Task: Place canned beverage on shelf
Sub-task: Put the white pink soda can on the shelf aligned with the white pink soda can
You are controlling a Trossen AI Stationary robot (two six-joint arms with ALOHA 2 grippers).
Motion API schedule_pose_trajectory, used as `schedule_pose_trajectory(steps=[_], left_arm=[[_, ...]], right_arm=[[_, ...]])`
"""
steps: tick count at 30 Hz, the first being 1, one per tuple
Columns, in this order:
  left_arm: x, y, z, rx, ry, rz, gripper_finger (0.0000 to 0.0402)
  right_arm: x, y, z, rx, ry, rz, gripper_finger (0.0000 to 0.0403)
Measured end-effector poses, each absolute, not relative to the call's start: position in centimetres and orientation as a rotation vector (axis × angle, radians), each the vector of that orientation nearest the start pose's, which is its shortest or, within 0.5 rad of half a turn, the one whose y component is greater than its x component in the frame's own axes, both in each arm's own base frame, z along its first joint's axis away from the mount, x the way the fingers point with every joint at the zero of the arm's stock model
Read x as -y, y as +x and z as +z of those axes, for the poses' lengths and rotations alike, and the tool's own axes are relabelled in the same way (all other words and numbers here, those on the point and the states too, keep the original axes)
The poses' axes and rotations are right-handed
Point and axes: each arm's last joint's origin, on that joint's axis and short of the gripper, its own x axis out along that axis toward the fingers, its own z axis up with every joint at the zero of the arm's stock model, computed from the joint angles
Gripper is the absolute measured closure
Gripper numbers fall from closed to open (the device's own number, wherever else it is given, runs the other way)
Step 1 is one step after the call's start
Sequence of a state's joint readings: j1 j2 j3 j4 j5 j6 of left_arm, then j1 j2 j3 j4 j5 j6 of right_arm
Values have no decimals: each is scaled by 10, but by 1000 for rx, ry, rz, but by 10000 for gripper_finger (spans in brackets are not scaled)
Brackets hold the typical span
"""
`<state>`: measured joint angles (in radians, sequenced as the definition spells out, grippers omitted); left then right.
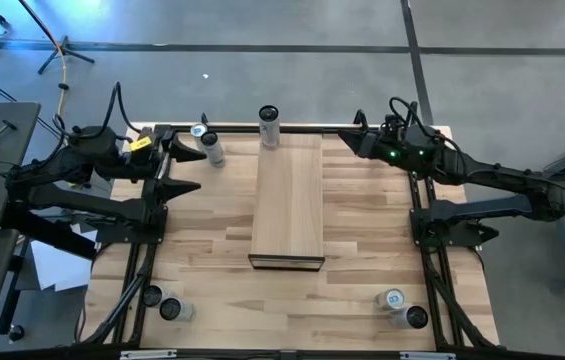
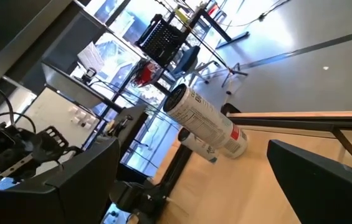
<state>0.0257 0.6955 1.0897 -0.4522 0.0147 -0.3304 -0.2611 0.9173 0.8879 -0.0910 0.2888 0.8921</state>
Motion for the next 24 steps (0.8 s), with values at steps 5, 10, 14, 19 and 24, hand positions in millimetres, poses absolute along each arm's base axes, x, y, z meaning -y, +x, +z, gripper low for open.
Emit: schedule_pose_trajectory(steps=[5,10,14,19,24], left_arm=[[-1,137,412,-194,-357,-39,9],[4,166,401,-592,-379,3,9],[13,179,398,-833,-467,44,8],[33,179,387,-1114,-610,145,7],[61,167,379,-1312,-670,232,7]], right_arm=[[60,192,354,130,868,-561,9],[60,192,353,115,865,-564,9],[58,191,347,41,868,-561,9],[55,189,333,-147,888,-531,9],[51,185,321,-322,919,-493,9]])
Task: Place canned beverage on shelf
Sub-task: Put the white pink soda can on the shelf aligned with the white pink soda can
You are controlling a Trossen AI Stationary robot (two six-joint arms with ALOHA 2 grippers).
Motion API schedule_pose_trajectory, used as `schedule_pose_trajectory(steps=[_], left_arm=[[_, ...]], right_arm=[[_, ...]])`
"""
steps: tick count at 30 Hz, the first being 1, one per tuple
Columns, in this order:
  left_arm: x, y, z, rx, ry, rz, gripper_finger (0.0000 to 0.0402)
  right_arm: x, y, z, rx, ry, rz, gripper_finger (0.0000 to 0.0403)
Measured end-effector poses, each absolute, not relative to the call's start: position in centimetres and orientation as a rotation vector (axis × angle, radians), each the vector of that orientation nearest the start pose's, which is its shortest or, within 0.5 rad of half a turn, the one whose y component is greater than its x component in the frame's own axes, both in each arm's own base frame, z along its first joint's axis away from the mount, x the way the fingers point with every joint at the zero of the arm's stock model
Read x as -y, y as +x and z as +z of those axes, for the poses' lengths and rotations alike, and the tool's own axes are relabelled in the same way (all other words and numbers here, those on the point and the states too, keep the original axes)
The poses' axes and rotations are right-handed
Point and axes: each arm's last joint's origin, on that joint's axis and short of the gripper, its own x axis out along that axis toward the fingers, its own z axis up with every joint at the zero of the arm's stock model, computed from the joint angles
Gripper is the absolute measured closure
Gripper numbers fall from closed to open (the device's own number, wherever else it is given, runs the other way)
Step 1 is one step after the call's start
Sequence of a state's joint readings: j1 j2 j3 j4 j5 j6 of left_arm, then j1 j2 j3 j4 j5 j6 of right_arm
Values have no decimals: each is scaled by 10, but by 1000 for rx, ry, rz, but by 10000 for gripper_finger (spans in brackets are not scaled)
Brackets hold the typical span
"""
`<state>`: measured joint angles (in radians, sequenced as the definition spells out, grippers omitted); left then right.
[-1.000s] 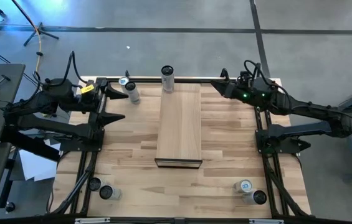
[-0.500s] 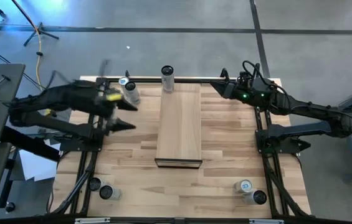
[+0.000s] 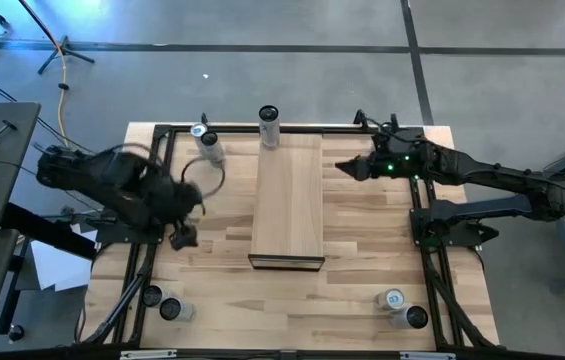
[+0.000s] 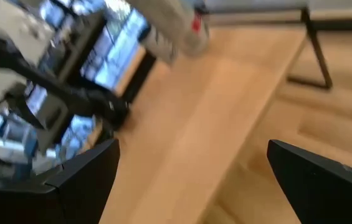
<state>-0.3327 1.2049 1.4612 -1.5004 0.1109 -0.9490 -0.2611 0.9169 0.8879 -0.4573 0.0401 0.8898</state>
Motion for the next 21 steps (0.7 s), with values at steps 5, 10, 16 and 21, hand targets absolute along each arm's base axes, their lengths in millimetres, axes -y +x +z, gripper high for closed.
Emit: schedule_pose_trajectory(steps=[5,10,16,21], left_arm=[[100,160,372,-1409,-507,89,7],[137,149,361,-1506,-283,-53,7],[167,135,345,-1527,-56,-55,7],[190,125,332,-1553,58,-100,7]], right_arm=[[48,183,316,-397,939,-461,9],[47,183,316,-411,948,-436,9],[47,183,316,-415,951,-424,9],[48,183,316,-405,944,-448,9]])
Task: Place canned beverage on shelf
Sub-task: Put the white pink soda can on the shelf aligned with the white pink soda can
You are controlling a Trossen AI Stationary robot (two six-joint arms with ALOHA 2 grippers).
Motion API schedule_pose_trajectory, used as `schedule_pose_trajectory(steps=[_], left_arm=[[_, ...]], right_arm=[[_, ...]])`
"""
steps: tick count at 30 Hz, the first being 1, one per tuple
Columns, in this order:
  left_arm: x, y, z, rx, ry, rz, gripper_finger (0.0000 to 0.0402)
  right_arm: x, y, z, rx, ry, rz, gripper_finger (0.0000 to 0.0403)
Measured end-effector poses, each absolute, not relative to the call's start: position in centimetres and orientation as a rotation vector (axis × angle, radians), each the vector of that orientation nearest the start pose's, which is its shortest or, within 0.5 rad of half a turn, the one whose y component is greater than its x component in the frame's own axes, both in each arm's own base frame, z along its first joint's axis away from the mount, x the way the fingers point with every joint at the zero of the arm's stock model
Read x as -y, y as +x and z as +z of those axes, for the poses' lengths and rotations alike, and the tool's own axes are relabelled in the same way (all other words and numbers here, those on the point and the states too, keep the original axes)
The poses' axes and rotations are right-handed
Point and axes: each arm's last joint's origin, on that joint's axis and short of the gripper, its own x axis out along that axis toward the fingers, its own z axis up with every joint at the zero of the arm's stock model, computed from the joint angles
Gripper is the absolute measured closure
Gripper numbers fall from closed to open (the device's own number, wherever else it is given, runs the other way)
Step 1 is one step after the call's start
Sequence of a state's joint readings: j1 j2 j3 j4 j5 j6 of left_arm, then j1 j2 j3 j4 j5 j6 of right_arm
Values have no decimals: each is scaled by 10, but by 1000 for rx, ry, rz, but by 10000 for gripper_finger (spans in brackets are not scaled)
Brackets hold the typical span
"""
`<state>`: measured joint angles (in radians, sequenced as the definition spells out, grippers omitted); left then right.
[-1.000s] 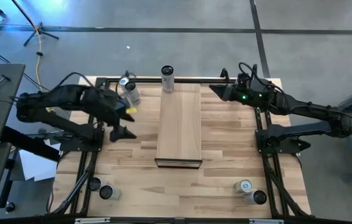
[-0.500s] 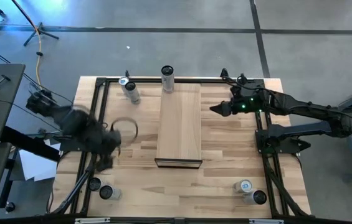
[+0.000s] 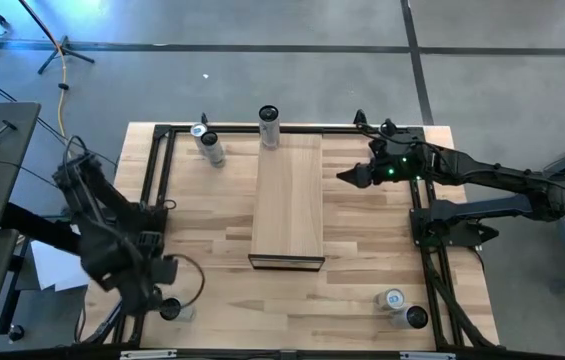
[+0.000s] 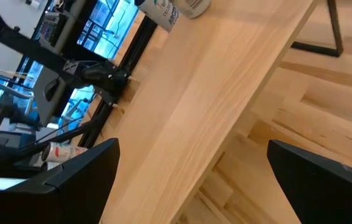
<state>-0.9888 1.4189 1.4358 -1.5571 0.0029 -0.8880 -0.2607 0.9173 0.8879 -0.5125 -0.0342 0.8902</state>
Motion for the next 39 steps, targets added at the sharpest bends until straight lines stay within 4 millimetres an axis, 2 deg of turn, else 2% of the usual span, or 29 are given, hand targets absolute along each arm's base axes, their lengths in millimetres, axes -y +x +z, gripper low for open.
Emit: schedule_pose_trajectory(steps=[6,11,20,25,29,33,37,39], left_arm=[[213,110,321,-1537,158,-118,7],[222,103,316,-1531,174,-86,7],[225,98,316,-1502,165,-71,7],[226,100,316,-1442,225,-118,7],[224,100,302,-1477,237,-94,7],[228,98,287,-1527,183,-151,7],[231,99,278,-1503,202,-149,7],[229,100,280,-1475,211,-133,7]], right_arm=[[49,183,316,-390,944,-479,9],[49,183,316,-380,955,-497,9],[49,182,316,-374,952,-507,9],[49,183,316,-374,952,-507,9],[49,182,316,-374,951,-507,9],[49,182,316,-374,953,-507,9],[49,182,316,-375,952,-507,9],[49,182,316,-374,952,-506,9]])
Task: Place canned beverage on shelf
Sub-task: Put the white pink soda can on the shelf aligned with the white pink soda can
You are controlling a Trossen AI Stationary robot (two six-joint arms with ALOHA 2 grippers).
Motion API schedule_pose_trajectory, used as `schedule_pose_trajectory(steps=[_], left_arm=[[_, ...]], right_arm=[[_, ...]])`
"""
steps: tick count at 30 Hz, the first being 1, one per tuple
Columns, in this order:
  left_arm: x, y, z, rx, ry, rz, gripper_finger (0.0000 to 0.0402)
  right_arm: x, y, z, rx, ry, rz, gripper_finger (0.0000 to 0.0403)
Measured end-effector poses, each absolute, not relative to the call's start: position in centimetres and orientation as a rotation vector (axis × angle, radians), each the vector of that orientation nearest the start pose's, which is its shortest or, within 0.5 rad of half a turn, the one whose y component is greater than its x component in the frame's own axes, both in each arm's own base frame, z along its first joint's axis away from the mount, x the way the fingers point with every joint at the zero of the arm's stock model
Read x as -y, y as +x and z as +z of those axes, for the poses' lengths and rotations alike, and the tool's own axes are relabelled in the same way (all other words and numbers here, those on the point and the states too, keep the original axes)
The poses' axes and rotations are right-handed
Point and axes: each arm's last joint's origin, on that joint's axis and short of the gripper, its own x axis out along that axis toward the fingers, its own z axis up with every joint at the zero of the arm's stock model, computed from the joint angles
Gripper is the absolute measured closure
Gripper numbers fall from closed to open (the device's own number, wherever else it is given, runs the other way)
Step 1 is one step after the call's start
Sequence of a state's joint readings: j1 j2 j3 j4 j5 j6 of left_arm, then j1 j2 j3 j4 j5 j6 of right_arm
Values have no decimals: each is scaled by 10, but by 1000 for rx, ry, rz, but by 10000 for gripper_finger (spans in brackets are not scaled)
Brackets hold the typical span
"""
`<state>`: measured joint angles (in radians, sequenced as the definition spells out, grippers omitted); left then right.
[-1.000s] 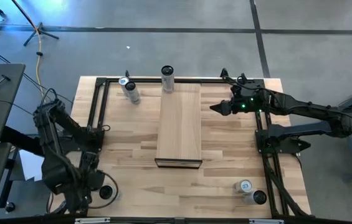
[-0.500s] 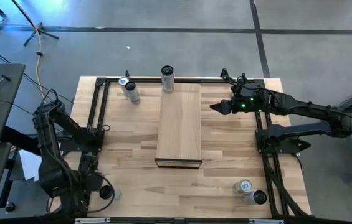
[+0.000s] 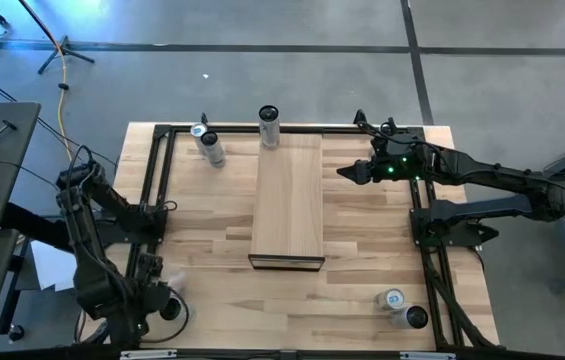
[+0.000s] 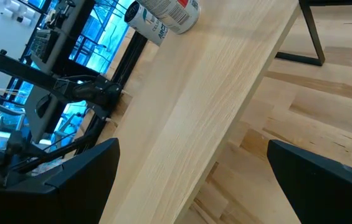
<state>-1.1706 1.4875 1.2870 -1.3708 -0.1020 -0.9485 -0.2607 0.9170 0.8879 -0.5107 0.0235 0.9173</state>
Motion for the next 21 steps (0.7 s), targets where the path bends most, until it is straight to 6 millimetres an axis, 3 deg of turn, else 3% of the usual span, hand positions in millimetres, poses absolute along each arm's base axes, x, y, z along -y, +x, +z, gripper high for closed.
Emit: schedule_pose_trajectory(steps=[15,21], left_arm=[[221,100,282,-1473,246,-65,7],[181,102,307,-1480,146,56,7]], right_arm=[[49,183,316,-374,954,-506,9],[49,182,316,-373,954,-506,9]])
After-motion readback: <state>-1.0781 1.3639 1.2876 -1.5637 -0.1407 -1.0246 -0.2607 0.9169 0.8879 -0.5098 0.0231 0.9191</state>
